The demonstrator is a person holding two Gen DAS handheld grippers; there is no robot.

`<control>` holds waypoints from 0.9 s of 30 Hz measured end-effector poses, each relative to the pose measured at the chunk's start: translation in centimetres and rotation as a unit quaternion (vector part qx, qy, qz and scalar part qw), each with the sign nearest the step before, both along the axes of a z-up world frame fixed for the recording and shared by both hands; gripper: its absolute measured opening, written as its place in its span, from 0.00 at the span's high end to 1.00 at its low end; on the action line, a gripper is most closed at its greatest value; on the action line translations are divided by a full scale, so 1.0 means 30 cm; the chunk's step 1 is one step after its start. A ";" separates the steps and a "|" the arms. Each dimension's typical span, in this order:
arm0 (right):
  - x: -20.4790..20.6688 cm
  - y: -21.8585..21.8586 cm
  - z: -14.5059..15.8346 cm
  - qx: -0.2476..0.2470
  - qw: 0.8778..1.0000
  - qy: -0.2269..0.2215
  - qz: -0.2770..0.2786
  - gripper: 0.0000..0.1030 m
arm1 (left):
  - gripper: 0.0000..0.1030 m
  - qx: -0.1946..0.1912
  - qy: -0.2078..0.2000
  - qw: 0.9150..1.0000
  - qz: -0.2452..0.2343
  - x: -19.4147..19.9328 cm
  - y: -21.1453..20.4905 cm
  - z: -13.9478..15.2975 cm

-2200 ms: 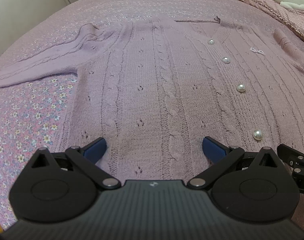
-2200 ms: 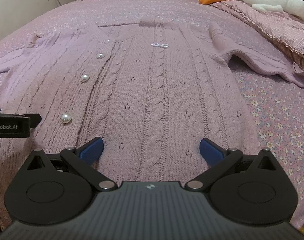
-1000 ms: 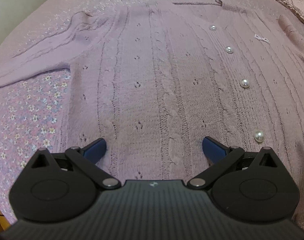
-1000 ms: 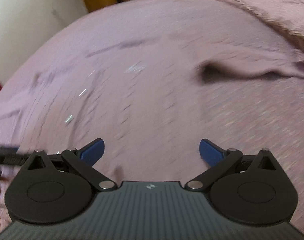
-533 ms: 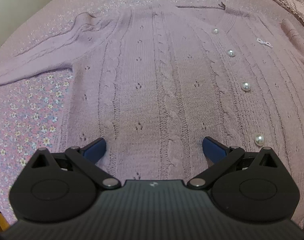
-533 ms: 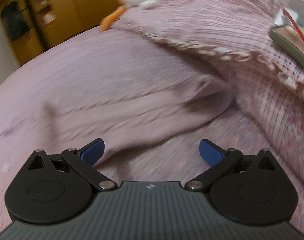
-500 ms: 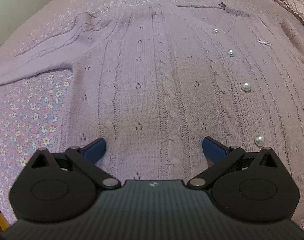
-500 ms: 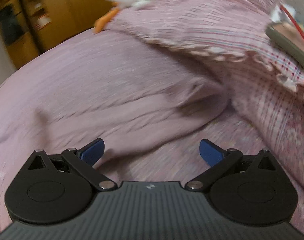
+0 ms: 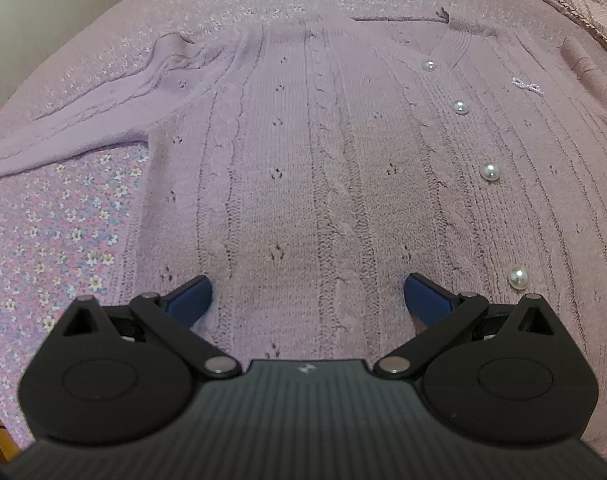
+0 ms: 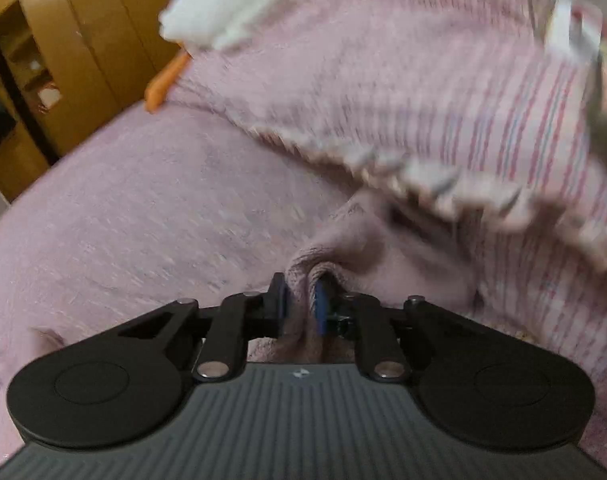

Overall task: Fold small clothes
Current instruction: 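Grasp the cardigan sleeve cuff with the right gripper and lift it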

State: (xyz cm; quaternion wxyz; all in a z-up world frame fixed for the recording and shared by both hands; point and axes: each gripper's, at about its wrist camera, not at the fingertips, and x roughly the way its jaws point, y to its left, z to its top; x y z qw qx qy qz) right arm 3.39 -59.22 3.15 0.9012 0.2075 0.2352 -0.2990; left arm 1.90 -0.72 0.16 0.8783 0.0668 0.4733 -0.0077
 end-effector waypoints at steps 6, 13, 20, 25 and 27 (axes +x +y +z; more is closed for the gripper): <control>-0.100 0.094 0.184 -0.099 0.995 -0.021 0.012 0.86 | 0.00 -0.001 -0.010 1.000 -0.001 -0.021 0.001 -0.001; -0.158 0.112 0.309 -0.124 0.992 -0.010 0.021 0.86 | 0.00 0.004 -0.005 0.999 -0.032 -0.023 0.004 0.019; -0.082 0.314 0.372 -0.115 0.990 -0.018 0.079 0.86 | 0.00 -0.015 -0.004 0.999 -0.029 -0.024 0.056 0.066; 0.030 0.564 0.427 -0.105 0.985 -0.031 0.131 0.86 | 0.00 -0.014 -0.032 0.999 -0.011 -0.049 0.129 0.136; 0.070 0.688 0.444 -0.101 0.981 -0.040 0.159 0.86 | 0.00 -0.011 -0.039 0.999 0.006 -0.047 0.175 0.160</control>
